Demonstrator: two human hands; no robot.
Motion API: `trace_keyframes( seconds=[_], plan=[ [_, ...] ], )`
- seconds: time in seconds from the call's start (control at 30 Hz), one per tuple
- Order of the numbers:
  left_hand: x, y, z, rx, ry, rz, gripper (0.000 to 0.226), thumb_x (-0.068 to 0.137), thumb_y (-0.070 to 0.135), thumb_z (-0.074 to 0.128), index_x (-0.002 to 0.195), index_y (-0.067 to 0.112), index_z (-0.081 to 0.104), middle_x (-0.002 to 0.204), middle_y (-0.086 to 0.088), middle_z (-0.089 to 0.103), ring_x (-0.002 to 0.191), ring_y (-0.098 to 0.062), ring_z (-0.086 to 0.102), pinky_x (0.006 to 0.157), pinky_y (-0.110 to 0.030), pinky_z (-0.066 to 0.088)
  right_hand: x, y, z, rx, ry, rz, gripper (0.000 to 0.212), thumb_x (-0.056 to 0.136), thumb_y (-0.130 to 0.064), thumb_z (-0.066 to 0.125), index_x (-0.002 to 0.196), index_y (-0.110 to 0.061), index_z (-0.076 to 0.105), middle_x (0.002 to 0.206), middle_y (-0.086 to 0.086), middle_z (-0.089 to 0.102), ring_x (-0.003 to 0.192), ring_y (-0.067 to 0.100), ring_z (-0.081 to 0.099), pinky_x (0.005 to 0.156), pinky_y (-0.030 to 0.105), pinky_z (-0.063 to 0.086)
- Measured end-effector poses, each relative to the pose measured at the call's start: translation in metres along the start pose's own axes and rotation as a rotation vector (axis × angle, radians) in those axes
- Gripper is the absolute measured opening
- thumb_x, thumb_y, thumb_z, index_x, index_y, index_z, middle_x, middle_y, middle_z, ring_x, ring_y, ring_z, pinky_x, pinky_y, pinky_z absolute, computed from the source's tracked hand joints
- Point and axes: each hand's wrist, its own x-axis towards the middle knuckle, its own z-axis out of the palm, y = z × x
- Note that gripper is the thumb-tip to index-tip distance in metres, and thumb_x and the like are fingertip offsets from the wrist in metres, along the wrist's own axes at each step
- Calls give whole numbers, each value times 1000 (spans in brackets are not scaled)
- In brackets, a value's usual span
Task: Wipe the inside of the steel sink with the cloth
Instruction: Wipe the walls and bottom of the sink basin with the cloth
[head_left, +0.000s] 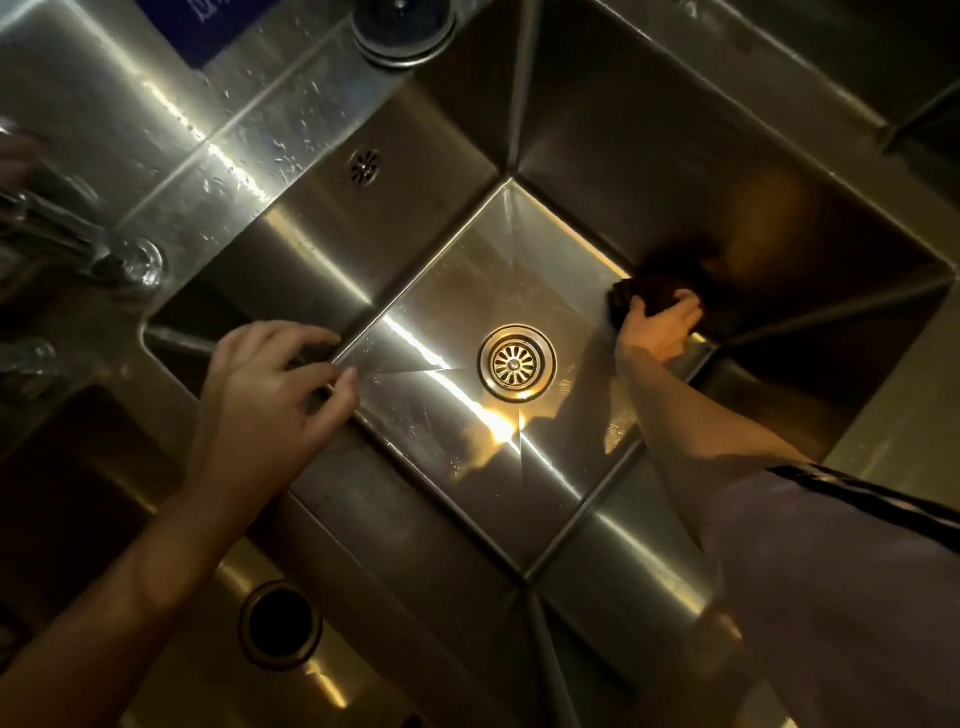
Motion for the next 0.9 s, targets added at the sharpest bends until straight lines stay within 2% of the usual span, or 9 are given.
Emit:
trace_keyframes(
  seconds=[0.13, 0.27, 0.33, 0.5, 0.6, 0.7, 0.83, 0.9],
  plan=[
    [2, 2, -2, -7, -10, -2, 39, 89, 32, 49, 81, 6, 77, 104, -11, 69, 100, -30, 59, 93, -42, 37, -5, -29, 45, -28, -250, -302, 46, 81, -24, 69, 121, -14, 48, 128, 9, 48, 117, 30, 51, 93, 44, 42],
    [2, 3, -2, 6, 27, -22, 34, 88, 29, 52, 82, 8, 78, 101, -10, 70, 97, -31, 61, 93, -42, 38, -2, -71, 85, -19, -407, -503, 50, 83, -20, 67, 129, -15, 47, 137, 8, 43, 124, 29, 46, 102, 43, 39],
    [3, 3, -2, 10, 47, -56, 35, 89, 30, 52, 79, 9, 78, 101, -9, 70, 96, -31, 62, 92, -43, 40, 4, -90, 102, -89, -474, -577, 54, 86, -22, 65, 135, -18, 45, 142, 9, 38, 127, 32, 44, 107, 45, 37],
    [3, 1, -2, -5, 72, -108, 36, 89, 29, 51, 76, 7, 77, 101, -8, 70, 98, -32, 62, 90, -39, 40, 23, -128, 115, -423, -647, -864, 67, 88, -36, 64, 146, -26, 32, 148, 4, 39, 136, 28, 36, 105, 46, 41],
    [3, 1, -3, 3, 62, -130, 37, 89, 31, 49, 79, 8, 77, 104, -8, 70, 101, -31, 61, 92, -40, 39, 24, -138, 108, -562, -642, -1035, 81, 87, -34, 67, 151, -27, 17, 153, 6, 31, 143, 26, 26, 105, 46, 42],
    [3, 3, -4, 45, 55, -144, 36, 89, 30, 50, 80, 10, 78, 104, -7, 70, 101, -30, 61, 94, -41, 39, 15, -129, 97, -653, -521, -1155, 72, 92, -34, 59, 151, -26, 18, 158, 7, 19, 147, 27, 13, 102, 49, 44],
    [0, 8, -5, 205, 21, -129, 36, 91, 28, 49, 80, 9, 77, 104, -9, 70, 100, -31, 63, 97, -47, 38, 10, -111, 94, -882, -578, -1162, 74, 92, -54, 48, 152, -31, 11, 161, 7, -7, 146, 40, -4, 117, 49, 21],
    [-3, 15, -5, 284, -3, -124, 36, 92, 29, 47, 82, 10, 76, 106, -10, 70, 102, -32, 62, 98, -49, 38, 8, -110, 100, -913, -598, -1117, 79, 90, -56, 50, 152, -32, 7, 160, 8, -14, 145, 43, -5, 118, 50, 18]
  ],
)
